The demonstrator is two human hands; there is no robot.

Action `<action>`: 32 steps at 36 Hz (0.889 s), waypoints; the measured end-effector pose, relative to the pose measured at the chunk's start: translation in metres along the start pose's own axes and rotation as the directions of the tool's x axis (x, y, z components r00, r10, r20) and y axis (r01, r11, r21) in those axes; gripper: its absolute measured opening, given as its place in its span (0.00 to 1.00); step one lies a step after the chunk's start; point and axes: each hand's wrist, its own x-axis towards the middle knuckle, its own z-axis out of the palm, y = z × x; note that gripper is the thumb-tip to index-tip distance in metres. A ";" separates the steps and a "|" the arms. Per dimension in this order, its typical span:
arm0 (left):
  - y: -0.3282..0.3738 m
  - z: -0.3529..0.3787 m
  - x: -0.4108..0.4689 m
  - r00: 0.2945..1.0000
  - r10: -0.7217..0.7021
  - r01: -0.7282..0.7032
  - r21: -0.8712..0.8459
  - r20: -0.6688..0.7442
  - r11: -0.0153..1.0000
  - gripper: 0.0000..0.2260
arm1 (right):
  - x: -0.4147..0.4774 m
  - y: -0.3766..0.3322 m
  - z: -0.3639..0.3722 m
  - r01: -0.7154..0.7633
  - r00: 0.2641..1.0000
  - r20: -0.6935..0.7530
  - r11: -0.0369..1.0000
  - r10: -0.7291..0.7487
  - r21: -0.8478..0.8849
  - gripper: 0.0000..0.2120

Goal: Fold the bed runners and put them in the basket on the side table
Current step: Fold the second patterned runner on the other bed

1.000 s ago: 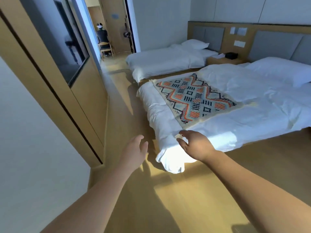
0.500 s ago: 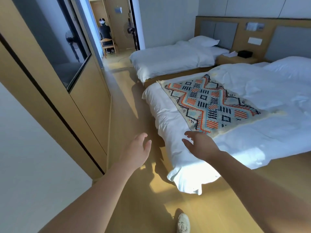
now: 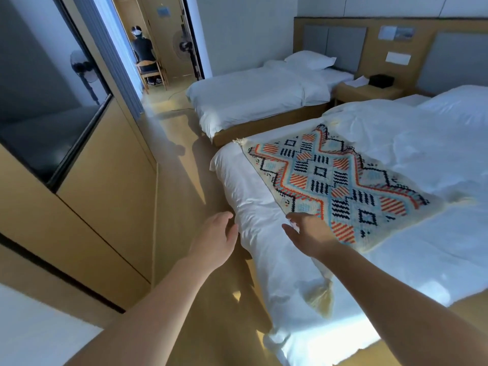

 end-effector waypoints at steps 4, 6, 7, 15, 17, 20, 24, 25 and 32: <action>-0.001 0.014 0.053 0.997 0.047 -0.045 -0.047 0.053 0.998 0.20 | 0.028 0.015 -0.004 -0.070 0.997 -0.008 0.997 0.070 0.012 0.26; -0.003 0.023 0.081 0.992 0.088 -0.082 -0.071 0.085 0.994 0.19 | 0.042 0.024 -0.004 -0.110 0.994 -0.011 0.994 0.110 -0.013 0.22; -0.004 0.028 0.097 0.989 0.112 -0.105 -0.075 0.098 0.992 0.20 | 0.050 0.028 -0.005 -0.135 0.991 -0.015 0.991 0.135 -0.020 0.20; -0.026 0.060 0.226 0.936 0.303 -0.276 -0.158 0.181 0.948 0.20 | 0.115 0.051 0.006 -0.365 0.925 -0.129 0.930 0.357 -0.047 0.19; -0.035 0.063 0.258 0.912 0.352 -0.323 -0.157 0.211 0.933 0.19 | 0.132 0.049 0.011 -0.433 0.893 -0.146 0.901 0.426 -0.025 0.19; -0.052 0.065 0.301 0.870 0.426 -0.394 -0.172 0.249 0.903 0.19 | 0.151 0.045 0.021 -0.522 0.842 -0.176 0.852 0.511 -0.025 0.18; -0.062 0.066 0.345 0.811 0.493 -0.473 -0.141 0.316 0.870 0.20 | 0.163 0.038 0.028 -0.615 0.776 -0.188 0.788 0.602 -0.015 0.15; -0.060 0.066 0.357 0.794 0.510 -0.494 -0.137 0.331 0.858 0.20 | 0.165 0.036 0.029 -0.636 0.757 -0.197 0.772 0.623 -0.006 0.14; -0.017 0.102 0.412 0.624 0.655 -0.642 -0.199 0.427 0.741 0.19 | 0.160 0.042 0.044 -0.799 0.571 -0.229 0.598 0.789 0.067 0.16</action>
